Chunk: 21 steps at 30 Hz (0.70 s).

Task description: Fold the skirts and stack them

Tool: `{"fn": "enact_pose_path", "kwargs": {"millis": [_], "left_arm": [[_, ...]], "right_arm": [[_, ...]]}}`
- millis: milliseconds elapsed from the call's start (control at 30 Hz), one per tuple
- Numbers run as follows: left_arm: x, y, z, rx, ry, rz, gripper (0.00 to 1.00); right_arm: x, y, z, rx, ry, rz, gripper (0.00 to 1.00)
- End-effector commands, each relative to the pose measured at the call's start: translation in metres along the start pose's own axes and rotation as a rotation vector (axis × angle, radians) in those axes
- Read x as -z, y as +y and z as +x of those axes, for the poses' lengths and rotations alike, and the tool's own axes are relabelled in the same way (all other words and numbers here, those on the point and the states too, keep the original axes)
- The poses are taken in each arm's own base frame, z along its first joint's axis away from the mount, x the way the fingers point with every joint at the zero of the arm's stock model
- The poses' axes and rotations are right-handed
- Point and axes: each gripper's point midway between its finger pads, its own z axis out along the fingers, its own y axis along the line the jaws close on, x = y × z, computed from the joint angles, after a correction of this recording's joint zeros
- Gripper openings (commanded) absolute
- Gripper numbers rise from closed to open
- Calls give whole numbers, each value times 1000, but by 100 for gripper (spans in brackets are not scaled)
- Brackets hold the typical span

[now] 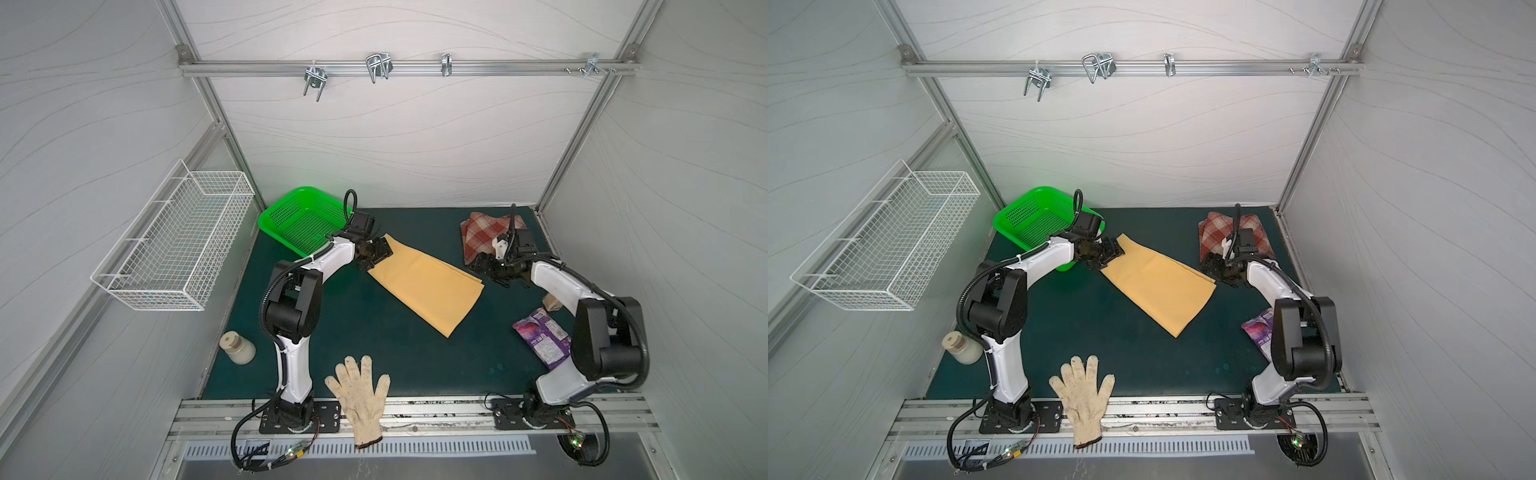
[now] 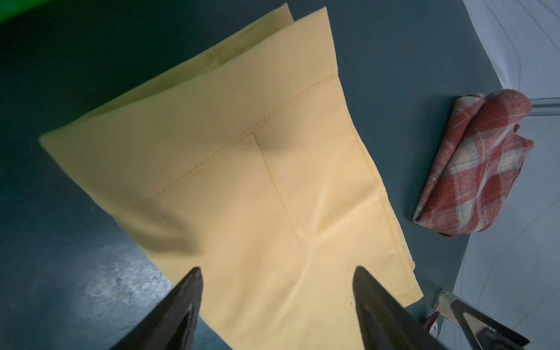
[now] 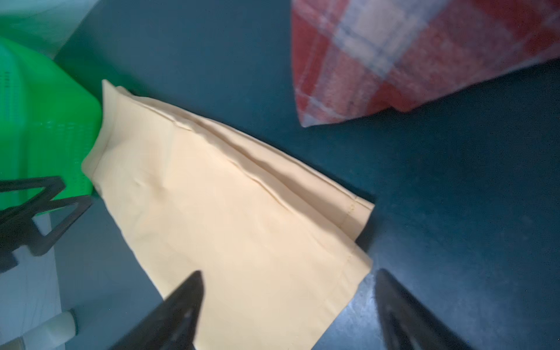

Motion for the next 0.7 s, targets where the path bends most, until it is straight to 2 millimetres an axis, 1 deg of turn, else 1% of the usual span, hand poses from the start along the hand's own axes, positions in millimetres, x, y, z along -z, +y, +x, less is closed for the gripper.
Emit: {"fn": "enact_pose_path", "kwargs": {"millis": [0,133,300,500,667], "left_arm": [[7,-20,-12,-45,-60,69,78],[-7,-15,-13,-51,-49,57,78],[-23,-4,-11,-41,-44,31,78],[-42,19,-1,-7,-38,-14,78],[-43,36,5,22,-66,-51,78]], "right_arm": [[12,22,13,47,-8,-16,99],[2,27,36,53,27,-25,99],[-25,26,60,53,90,-22,99],[-56,17,71,34,151,3,99],[-70,5,71,44,179,57,99]]}}
